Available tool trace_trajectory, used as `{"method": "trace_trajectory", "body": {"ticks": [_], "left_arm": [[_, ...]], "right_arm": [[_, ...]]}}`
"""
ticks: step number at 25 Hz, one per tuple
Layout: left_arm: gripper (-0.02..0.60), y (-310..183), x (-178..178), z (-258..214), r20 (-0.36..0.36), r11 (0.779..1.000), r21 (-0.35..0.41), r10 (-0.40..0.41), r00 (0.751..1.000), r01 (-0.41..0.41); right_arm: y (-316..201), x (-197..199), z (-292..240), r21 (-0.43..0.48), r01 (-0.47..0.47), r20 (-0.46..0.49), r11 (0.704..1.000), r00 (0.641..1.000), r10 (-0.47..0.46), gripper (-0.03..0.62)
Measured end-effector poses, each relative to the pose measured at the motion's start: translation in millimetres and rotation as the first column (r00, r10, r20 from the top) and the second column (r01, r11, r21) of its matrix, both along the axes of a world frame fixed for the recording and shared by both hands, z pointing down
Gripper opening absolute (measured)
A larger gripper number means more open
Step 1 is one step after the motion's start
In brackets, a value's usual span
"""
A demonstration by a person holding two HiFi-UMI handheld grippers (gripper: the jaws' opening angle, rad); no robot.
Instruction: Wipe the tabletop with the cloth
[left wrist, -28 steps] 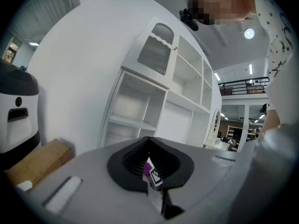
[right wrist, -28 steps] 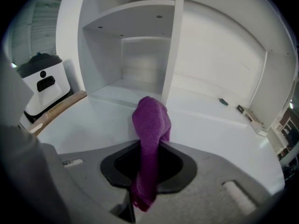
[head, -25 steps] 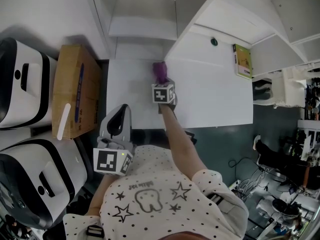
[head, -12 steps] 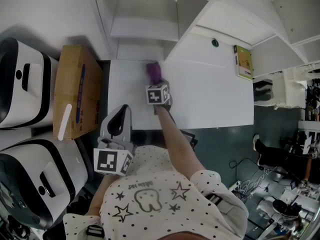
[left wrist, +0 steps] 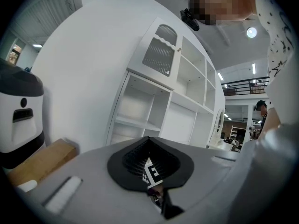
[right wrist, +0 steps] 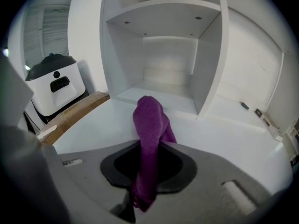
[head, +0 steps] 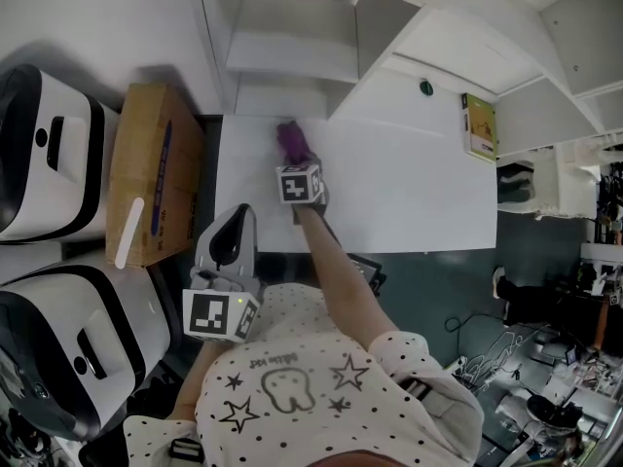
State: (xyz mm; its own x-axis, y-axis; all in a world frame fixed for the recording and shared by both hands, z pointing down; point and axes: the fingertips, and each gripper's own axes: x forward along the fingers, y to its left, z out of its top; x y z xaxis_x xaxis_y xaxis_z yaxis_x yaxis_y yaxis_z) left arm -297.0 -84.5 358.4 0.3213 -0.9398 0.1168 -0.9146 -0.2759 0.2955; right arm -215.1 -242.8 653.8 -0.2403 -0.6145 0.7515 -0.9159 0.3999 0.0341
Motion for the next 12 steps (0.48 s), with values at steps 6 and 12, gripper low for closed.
{"method": "trace_trajectory", "body": {"ticks": [6,12], "left_arm": [[-0.005,2.5,-6.6,1.9,0.002,1.0,-0.008,-0.018,1.0,0.018],[-0.006,4.9,-10.0,2.2,0.006,0.999,-0.014,-0.029,1.0,0.029]], "right_arm": [[1.9,-16.1,-0.1,-0.004,0.036,0.002,0.999,0.999,-0.036,0.066],[1.5,-32.5,-1.1,0.001,0.057,0.016,0.998,0.998,-0.057,0.066]]}}
